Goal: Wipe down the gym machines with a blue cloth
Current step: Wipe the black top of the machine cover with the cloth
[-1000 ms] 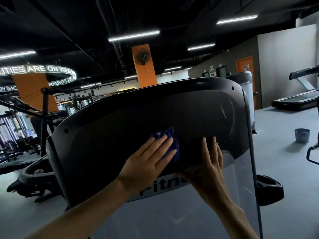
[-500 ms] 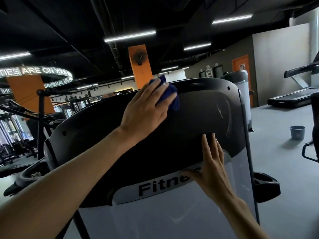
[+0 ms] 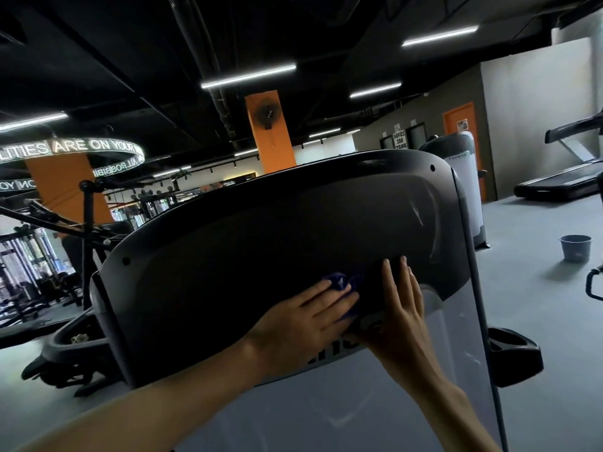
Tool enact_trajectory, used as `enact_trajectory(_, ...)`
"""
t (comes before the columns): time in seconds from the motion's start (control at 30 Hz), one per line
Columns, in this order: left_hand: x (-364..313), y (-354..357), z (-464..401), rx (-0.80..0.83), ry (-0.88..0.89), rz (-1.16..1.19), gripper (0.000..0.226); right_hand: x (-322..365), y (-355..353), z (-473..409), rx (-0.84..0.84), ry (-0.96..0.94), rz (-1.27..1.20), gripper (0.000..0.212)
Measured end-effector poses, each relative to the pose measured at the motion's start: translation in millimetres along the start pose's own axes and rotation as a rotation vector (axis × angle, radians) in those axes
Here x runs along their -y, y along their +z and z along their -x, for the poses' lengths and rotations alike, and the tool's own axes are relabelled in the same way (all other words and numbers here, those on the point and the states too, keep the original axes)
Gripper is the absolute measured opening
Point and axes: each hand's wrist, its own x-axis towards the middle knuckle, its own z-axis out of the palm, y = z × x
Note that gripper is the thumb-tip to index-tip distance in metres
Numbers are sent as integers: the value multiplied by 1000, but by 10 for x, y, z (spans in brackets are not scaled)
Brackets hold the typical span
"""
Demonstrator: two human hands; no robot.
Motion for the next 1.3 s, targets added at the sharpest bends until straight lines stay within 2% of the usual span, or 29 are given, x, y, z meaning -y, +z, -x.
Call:
enact_trajectory(0.1, 204, -54, -61, -33, 106, 0, 54, -30, -54, 16, 27, -26, 4, 139)
enact_trajectory(0.17, 436, -101, -192, -69, 56, 9, 51, -22, -95, -19, 42, -35, -1, 139)
enact_trajectory(0.23, 749, -165, -426, -154, -112, -1, 47, 11, -133, -79, 57, -23, 0, 141)
enact_trajectory(0.33, 1186, -335, -826, -237, -461, 7, 45, 21, -144, -120, 72, -8, 11, 142)
enact_trajectory(0.4, 1267, -422, -1025, -266, -697, 64, 45, -1, -138, -111, 73, -6, 6, 141)
enact_trajectory(0.47, 1144, -407, -1139, -327, -834, 115, 42, -27, -131, -103, 50, -18, 1, 136)
enact_trajectory(0.53, 902, -302, -1094, -313, -761, 107, 45, -52, -111, -91, 41, -15, -9, 131)
enact_trajectory(0.63, 457, -120, -804, -233, -446, 75, 51, -86, -76, -64, 14, -2, -43, 129)
enact_trajectory(0.77, -110, 38, -433, -42, -92, 40, 54, -143, -8, 25, -46, -12, -71, 127)
enact_trajectory(0.93, 198, -43, -503, -66, 117, 17, 49, -257, -66, 102, -10, -53, -111, 123)
enact_trajectory(1.0, 522, -133, -697, -118, -13, 0, 47, -258, -132, 94, 44, -33, -124, 122)
enact_trajectory(1.07, 905, -260, -952, -203, -281, -8, 45, -245, -173, 80, 65, -16, -123, 121)
enact_trajectory(1.17, 1267, -443, -1239, -222, -677, 48, 44, -226, -195, 75, 64, -3, -110, 117)
enact_trajectory(1.23, 1207, -441, -1327, -260, -790, 87, 43, -205, -184, 83, 63, 16, -109, 116)
enact_trajectory(1.3, 1002, -361, -1354, -283, -758, 86, 43, -188, -153, 86, 46, 23, -117, 115)
